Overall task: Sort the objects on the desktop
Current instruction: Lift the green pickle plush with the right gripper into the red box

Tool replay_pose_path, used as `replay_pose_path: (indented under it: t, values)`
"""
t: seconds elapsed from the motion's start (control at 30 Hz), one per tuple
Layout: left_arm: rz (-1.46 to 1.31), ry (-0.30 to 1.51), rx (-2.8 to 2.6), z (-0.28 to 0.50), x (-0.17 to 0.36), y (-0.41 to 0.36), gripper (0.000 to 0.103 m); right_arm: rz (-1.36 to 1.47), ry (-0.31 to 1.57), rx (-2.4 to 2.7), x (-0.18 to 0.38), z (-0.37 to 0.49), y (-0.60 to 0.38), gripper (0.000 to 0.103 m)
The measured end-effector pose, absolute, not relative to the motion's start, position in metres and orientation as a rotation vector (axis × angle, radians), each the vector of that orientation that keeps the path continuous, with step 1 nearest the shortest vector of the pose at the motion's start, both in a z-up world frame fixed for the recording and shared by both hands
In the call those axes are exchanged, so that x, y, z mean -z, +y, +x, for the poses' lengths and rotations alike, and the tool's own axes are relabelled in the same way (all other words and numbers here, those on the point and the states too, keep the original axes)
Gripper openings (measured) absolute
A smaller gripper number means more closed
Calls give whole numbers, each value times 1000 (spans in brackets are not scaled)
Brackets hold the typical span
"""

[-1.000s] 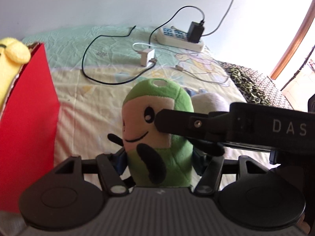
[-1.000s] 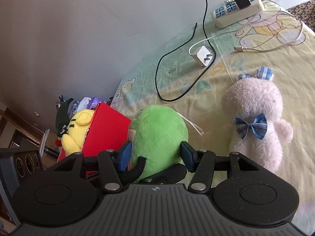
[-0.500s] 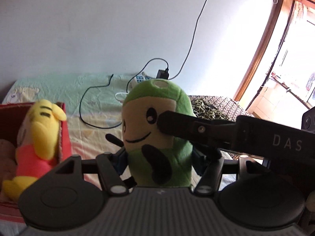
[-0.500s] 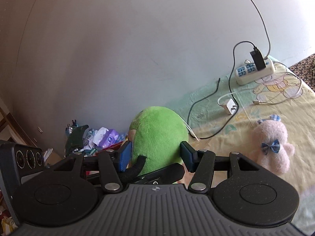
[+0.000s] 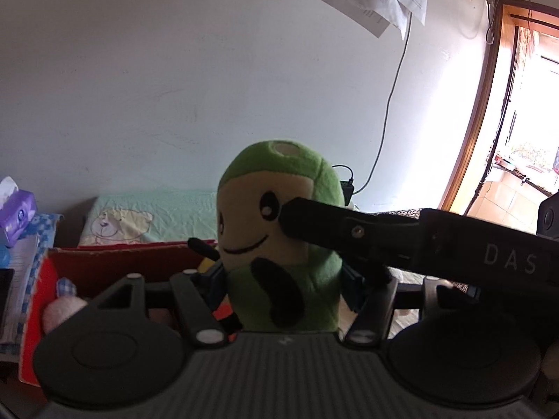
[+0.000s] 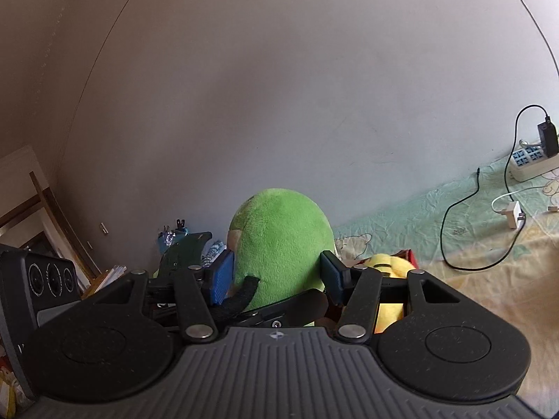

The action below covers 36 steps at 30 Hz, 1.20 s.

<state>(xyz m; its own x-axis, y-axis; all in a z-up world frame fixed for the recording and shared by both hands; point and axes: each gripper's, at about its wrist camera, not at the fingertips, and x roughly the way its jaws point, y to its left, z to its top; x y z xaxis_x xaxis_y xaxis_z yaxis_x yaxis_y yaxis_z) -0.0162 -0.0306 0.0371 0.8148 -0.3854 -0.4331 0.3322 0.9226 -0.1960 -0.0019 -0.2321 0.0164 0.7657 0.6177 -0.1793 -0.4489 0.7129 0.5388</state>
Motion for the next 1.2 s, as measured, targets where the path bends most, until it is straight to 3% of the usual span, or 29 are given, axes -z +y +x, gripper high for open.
replay_pose_path:
  t: [0.73, 1.2]
  values:
    - [-167, 805, 416, 62, 58, 30, 65, 302, 688, -455, 33, 52, -147, 58]
    - [-178, 861, 437, 73, 69, 28, 68, 369, 785, -443, 49, 72, -150, 60]
